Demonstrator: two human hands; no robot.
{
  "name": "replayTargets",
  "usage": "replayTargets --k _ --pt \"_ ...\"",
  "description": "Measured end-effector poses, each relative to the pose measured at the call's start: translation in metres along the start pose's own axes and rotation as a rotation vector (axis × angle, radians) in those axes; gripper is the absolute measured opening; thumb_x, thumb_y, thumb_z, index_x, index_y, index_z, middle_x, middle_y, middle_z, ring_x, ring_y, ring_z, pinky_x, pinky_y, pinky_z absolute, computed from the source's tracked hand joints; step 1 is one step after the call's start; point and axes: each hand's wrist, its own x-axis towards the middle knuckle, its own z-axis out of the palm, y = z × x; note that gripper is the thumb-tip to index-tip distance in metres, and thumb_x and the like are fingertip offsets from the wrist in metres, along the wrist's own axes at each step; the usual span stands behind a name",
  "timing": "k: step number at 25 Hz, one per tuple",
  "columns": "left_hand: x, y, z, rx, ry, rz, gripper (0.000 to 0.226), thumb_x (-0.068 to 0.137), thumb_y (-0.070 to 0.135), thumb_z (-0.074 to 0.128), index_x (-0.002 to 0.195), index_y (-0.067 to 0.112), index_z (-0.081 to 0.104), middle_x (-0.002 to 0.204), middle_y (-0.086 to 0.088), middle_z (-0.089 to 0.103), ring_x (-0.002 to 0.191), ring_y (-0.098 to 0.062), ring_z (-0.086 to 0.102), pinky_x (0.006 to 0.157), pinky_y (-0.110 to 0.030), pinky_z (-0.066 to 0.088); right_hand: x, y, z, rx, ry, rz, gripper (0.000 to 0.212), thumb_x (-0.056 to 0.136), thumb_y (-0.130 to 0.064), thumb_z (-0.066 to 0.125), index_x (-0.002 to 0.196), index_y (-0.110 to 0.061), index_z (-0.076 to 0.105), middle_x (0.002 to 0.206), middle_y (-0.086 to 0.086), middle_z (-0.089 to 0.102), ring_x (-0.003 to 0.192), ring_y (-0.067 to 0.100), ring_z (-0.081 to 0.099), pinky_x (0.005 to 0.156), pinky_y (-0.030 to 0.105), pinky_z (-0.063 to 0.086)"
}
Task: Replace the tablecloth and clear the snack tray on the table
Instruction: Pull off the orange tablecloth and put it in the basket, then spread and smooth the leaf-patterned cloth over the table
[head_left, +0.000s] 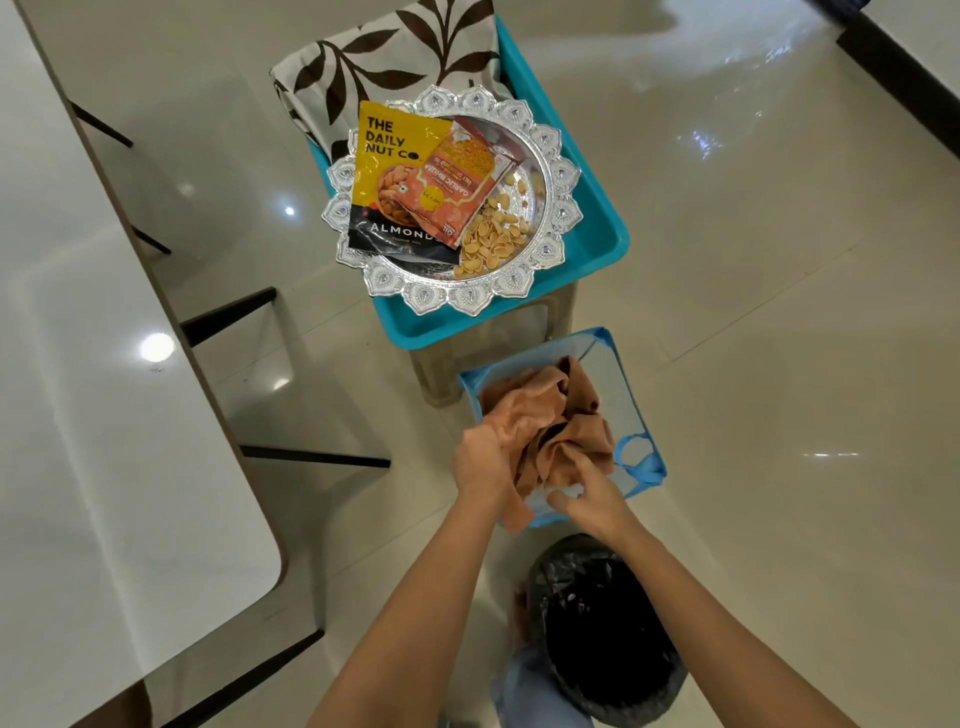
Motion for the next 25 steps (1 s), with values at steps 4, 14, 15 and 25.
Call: replayTargets --k 4,14,15,25 --pt "-0.009 0.034 -0.012 -0.304 -0.052 0.131 0.066 0.080 0.050 0.067 0.131 0.013 0.049 0.114 -0.007 0.065 0.108 -0.028 0.062 0.089 -0.039 0.053 -0.005 -0.005 -0.002 0.158 0.343 -0.046 0.044 0.087 -0.002 0.057 0.127 -0.017 0.048 0.106 0.000 0.058 0.098 0.015 0.059 0.074 0.009 0.040" --pt "-0.039 -0.015 -0.051 -0.101 -0.249 0.150 0.055 0.090 0.037 0.059 0.131 0.004 0.045 0.125 -0.018 0.058 0.115 -0.034 0.056 0.093 -0.040 0.048 -0.029 -0.039 0.002 -0.016 0.295 -0.020 0.043 0.088 -0.003 0.055 0.131 -0.004 0.048 0.113 0.015 0.064 0.104 0.029 0.059 0.076 0.020 0.037" --pt "-0.047 -0.017 -0.065 -0.120 -0.242 0.156 0.055 0.089 0.036 0.059 0.132 0.004 0.045 0.126 -0.017 0.058 0.115 -0.033 0.057 0.093 -0.041 0.049 -0.036 -0.051 0.003 -0.023 0.289 -0.040 0.043 0.088 -0.003 0.056 0.130 -0.005 0.049 0.113 0.012 0.063 0.107 0.029 0.059 0.079 0.022 0.038" --pt "-0.086 -0.023 -0.231 -0.637 -0.058 0.238 0.033 0.089 0.029 0.065 0.118 0.015 0.059 0.104 0.001 0.063 0.093 -0.010 0.058 0.086 -0.023 0.048 -0.056 -0.215 0.010 -0.070 0.291 -0.303 0.037 0.089 -0.007 0.059 0.126 -0.007 0.053 0.115 0.008 0.063 0.108 0.021 0.059 0.089 0.028 0.046"
